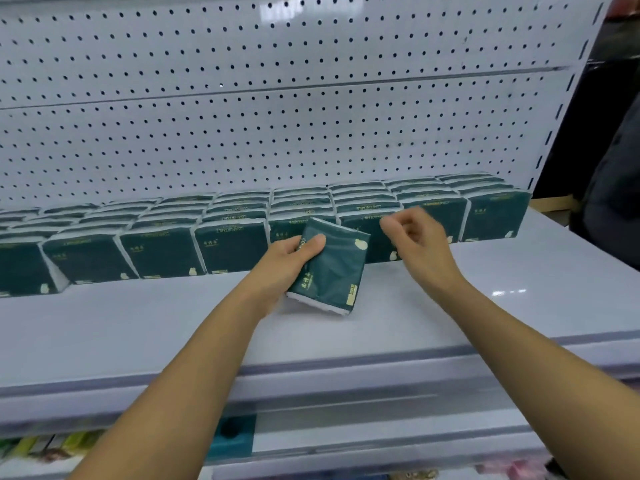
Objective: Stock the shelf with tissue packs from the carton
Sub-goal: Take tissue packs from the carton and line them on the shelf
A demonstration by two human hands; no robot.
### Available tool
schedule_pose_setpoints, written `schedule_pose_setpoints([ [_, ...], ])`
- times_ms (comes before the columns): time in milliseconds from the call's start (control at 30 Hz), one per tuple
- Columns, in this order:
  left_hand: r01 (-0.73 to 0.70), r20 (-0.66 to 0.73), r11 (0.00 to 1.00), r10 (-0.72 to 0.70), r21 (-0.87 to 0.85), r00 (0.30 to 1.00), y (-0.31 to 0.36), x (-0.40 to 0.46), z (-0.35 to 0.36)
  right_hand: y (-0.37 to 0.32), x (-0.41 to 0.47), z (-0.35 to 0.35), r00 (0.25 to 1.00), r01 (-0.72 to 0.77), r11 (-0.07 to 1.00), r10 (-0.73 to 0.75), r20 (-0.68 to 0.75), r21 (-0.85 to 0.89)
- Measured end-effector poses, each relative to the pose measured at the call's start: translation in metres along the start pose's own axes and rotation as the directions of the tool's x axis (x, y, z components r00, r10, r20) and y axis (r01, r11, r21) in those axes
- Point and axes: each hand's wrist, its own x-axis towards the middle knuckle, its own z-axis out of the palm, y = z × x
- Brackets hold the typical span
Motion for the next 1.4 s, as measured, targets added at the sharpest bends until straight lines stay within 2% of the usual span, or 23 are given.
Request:
schedule_pose_setpoints([
  [67, -0.034, 0.061, 0.997, 0.031, 0.063, 0.998, 0.004, 0.001, 0.011, -0.014, -0.01, -0.003, 0.97, -0.046, 0.988, 0.01, 0.243, 0.144],
  [133, -0.052, 0.121, 0.99, 0.036, 0.134, 0.992, 0.009, 0.001, 0.025, -0.016, -0.013, -0.009, 0.907, -0.149, 0.972, 0.06, 0.417, 0.183],
  [200, -0.058, 0.106, 0.978, 0.038, 0.199, 0.994, 0.015, 0.003, 0.04, -0.008, -0.014, -0.019, 0.879, -0.206, 0.965, 0.109, 0.463, 0.164],
  [233, -0.084, 0.042, 0.968, 0.076, 0.238, 0.996, 0.016, 0.005, 0.048, -0.002, -0.013, -0.027, 0.882, -0.223, 0.961, 0.129, 0.454, 0.161],
  [267, -0.138, -0.054, 0.944, 0.161, 0.298, 0.985, 0.015, 0.01, 0.055, 0.004, -0.011, -0.035, 0.889, -0.25, 0.953, 0.156, 0.43, 0.171],
  [300, -0.212, -0.147, 0.897, 0.288, 0.388, 0.946, 0.013, 0.016, 0.06, 0.01, -0.01, -0.045, 0.898, -0.274, 0.944, 0.182, 0.401, 0.185],
  [333, -0.279, -0.208, 0.81, 0.435, 0.516, 0.876, 0.009, 0.022, 0.065, 0.016, -0.008, -0.055, 0.903, -0.297, 0.932, 0.205, 0.378, 0.206],
  [367, -0.307, -0.217, 0.681, 0.57, 0.664, 0.793, 0.005, 0.028, 0.068, 0.023, -0.006, -0.065, 0.908, -0.309, 0.926, 0.219, 0.358, 0.216],
  [400, -0.314, -0.173, 0.542, 0.668, 0.779, 0.724, 0.002, 0.033, 0.069, 0.029, -0.004, -0.074, 0.911, -0.32, 0.923, 0.238, 0.336, 0.216],
  [433, -0.309, -0.104, 0.421, 0.718, 0.853, 0.688, -0.002, 0.04, 0.071, 0.036, -0.001, -0.082, 0.917, -0.323, 0.925, 0.254, 0.306, 0.2],
  [467, -0.3, -0.027, 0.323, 0.719, 0.898, 0.694, -0.005, 0.047, 0.073, 0.044, 0.002, -0.088, 0.923, -0.329, 0.925, 0.274, 0.27, 0.188],
  [567, -0.19, 0.117, 0.065, 0.587, 0.98, 0.801, -0.009, 0.063, 0.079, 0.066, 0.011, -0.104, 0.939, -0.326, 0.933, 0.301, 0.165, 0.154],
  [667, -0.114, 0.135, -0.073, 0.52, 0.991, 0.844, -0.013, 0.073, 0.082, 0.084, 0.022, -0.112, 0.949, -0.313, 0.948, 0.31, 0.063, 0.062],
  [767, -0.077, 0.115, -0.096, 0.508, 0.992, 0.854, -0.014, 0.078, 0.084, 0.09, 0.034, -0.113, 0.955, -0.296, 0.955, 0.296, 0.005, -0.024],
  [900, -0.075, 0.097, -0.064, 0.522, 0.995, 0.847, -0.015, 0.081, 0.085, 0.086, 0.044, -0.106, 0.977, -0.21, 0.968, 0.204, -0.054, -0.137],
  [1000, -0.07, 0.091, -0.059, 0.522, 0.996, 0.848, -0.015, 0.082, 0.085, 0.084, 0.048, -0.098, 0.976, -0.204, 0.96, 0.185, -0.113, -0.194],
  [1300, -0.061, 0.091, -0.073, 0.541, 0.995, 0.836, -0.016, 0.083, 0.086, 0.083, 0.051, -0.086, 0.973, -0.227, 0.921, 0.203, -0.109, -0.316],
  [1400, -0.048, 0.088, -0.088, 0.529, 0.995, 0.844, -0.013, 0.081, 0.087, 0.077, 0.047, -0.087, 0.973, -0.224, 0.878, 0.179, -0.144, -0.424],
])
